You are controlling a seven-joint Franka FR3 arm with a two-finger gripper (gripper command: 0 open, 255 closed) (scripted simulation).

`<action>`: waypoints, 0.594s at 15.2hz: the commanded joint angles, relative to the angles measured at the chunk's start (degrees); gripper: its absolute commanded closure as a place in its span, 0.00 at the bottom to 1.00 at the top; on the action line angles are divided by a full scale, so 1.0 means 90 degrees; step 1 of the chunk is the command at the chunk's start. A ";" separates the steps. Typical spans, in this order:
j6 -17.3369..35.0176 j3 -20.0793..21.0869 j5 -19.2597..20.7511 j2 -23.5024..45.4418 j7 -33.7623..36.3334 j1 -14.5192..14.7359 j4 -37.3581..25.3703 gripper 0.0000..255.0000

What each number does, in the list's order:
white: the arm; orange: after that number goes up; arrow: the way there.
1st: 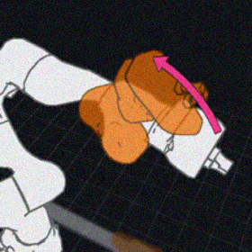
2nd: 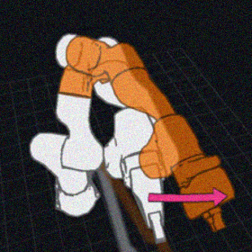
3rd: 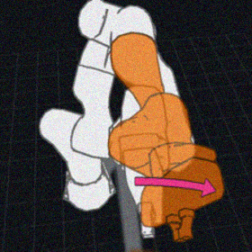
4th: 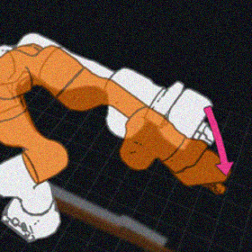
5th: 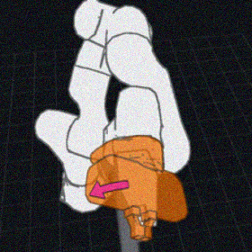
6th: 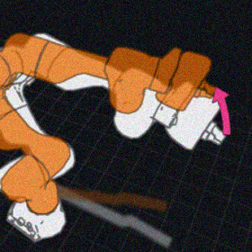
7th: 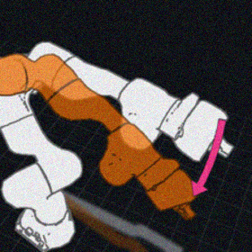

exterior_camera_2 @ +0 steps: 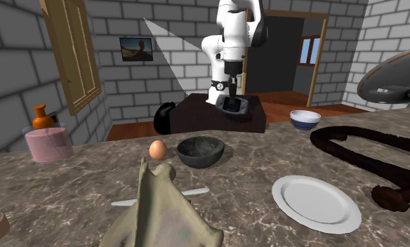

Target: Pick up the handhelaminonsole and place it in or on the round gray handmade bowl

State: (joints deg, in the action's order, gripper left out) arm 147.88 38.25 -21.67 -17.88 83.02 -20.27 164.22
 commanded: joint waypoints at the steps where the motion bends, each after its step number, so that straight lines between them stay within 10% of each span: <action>1: -0.0289 -0.0096 -0.0080 -0.0259 -0.0068 0.0083 -0.0031 1.00; 9: -0.0418 -0.0094 0.1262 0.0951 0.0147 -0.1006 -0.1321 1.00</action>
State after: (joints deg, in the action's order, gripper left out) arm 143.73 37.23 -13.24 -12.23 83.60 -27.30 154.65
